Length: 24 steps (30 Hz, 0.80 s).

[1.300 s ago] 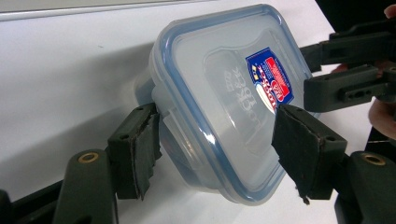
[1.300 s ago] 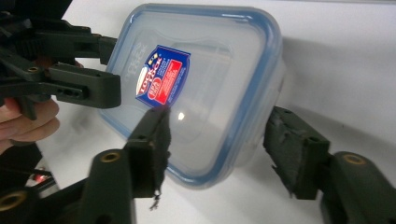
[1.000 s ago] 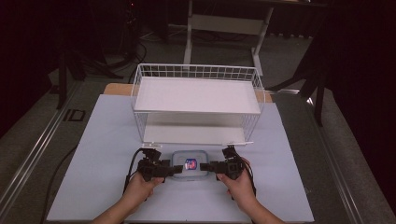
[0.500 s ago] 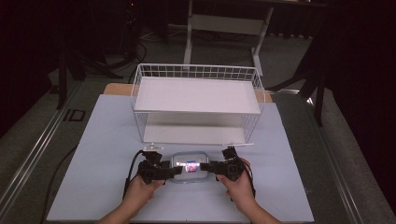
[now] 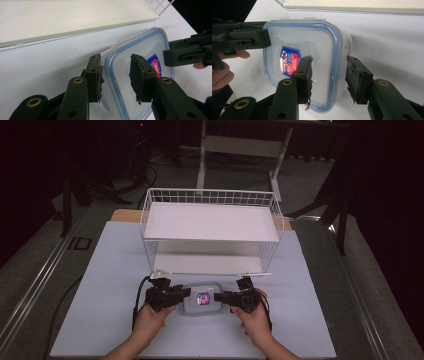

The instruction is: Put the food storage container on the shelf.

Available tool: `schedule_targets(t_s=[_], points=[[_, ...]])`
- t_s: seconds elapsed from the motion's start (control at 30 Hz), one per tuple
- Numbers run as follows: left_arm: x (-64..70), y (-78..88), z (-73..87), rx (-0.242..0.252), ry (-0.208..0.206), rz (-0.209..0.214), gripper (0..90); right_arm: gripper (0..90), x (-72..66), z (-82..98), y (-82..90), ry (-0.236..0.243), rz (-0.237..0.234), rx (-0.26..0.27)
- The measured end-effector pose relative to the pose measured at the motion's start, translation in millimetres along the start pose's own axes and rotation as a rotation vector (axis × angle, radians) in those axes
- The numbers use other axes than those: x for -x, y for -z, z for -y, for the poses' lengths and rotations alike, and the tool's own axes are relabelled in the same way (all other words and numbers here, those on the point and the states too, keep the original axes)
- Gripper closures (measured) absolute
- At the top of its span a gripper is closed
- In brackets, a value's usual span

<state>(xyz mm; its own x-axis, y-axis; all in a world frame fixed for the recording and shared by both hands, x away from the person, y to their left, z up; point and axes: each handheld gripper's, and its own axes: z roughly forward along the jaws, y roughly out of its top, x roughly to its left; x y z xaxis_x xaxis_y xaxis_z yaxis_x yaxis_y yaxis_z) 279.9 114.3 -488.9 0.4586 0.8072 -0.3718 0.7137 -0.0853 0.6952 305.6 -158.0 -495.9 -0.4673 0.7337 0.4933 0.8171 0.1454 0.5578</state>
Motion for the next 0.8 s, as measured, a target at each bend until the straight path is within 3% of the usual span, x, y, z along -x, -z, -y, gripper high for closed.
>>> schedule_targets(t_s=[0.13,0.2,0.27,0.43,0.47,0.57,0.63,0.8], points=[[5.1,2.7,0.1,-0.018,-0.034,-0.017,63.5,60.0,-0.7,2.0,2.2,0.01,0.001,0.005],[2.1,2.4,5.3,-0.032,-0.025,0.013,61.6,64.9,-2.3,3.2,6.5,0.037,0.024,0.016],[-0.3,0.3,13.9,-0.047,-0.01,0.036,54.0,67.3,3.1,7.7,7.3,0.038,0.004,0.007],[-3.4,-3.2,25.5,-0.136,0.003,0.074,52.0,63.8,3.7,8.9,4.7,0.042,0.001,0.002],[-5.3,-3.0,27.2,-0.137,0.027,0.089,51.2,63.7,4.9,8.6,4.3,0.039,-0.004,0.004],[-7.1,-3.1,26.9,-0.124,0.048,0.095,52.7,63.6,7.7,7.6,3.6,0.033,-0.019,0.003],[-9.8,-4.1,25.3,-0.126,0.065,0.106,52.5,63.7,12.1,5.2,2.0,-0.014,-0.042,0.0],[-10.4,-3.3,23.8,-0.134,0.07,0.103,55.0,64.8,11.8,3.7,1.6,-0.017,-0.036,0.005]])
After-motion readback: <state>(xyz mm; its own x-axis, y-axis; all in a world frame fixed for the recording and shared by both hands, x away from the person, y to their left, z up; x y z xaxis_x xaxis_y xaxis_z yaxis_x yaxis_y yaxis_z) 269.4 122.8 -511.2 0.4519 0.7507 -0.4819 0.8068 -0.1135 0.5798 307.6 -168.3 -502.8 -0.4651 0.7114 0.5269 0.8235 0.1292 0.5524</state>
